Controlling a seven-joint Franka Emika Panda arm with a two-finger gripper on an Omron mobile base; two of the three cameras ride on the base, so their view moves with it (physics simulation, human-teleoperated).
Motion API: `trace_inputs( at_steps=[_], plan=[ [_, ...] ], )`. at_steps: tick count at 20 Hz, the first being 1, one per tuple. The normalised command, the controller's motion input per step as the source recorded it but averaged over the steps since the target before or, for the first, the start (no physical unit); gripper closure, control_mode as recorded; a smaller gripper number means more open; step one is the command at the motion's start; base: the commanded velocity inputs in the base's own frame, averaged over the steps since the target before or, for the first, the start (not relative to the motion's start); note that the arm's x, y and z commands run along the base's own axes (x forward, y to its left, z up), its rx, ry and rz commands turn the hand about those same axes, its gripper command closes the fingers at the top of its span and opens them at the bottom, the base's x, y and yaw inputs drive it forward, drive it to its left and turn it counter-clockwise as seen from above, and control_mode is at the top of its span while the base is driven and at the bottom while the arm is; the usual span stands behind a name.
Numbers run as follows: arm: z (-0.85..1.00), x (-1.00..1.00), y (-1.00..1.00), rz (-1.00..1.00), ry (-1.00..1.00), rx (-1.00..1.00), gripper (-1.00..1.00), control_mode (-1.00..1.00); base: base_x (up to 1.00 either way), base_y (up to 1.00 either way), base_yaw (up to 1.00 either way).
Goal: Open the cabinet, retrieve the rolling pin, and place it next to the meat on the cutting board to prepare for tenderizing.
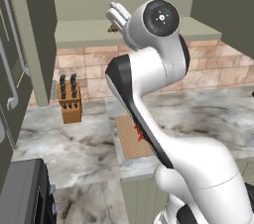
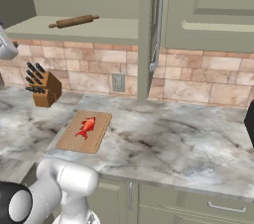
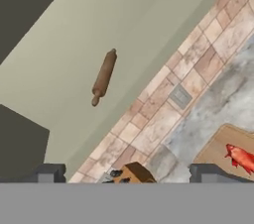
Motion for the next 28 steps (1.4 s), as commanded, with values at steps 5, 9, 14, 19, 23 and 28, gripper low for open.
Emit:
trace_inputs(
  at_steps=[5,9,14,19,23,28],
  plan=[
    [0.0,0.28,-0.33,0.09,0.0,-0.11,-1.0,-1.0,0.0,0.0,0.0],
    [0.0,0.38,-0.13,0.08,0.0,-0.17,-1.0,-1.0,0.0,0.0,0.0],
    [0.0,0.18,-0.09,0.03,-0.01,-0.21,-1.0,-1.0,0.0,0.0,0.0],
    [0.12,0.19,-0.02,0.01,0.01,-0.05,-1.0,-1.0,0.0,0.0,0.0],
    [0.09,0.49,0.0,0.0,0.04,0.0,-1.0,-1.0,0.0,0.0,0.0],
    [0.02,0.55,0.0,0.0,0.09,0.0,-1.0,-1.0,0.0,0.0,0.0]
  ],
)
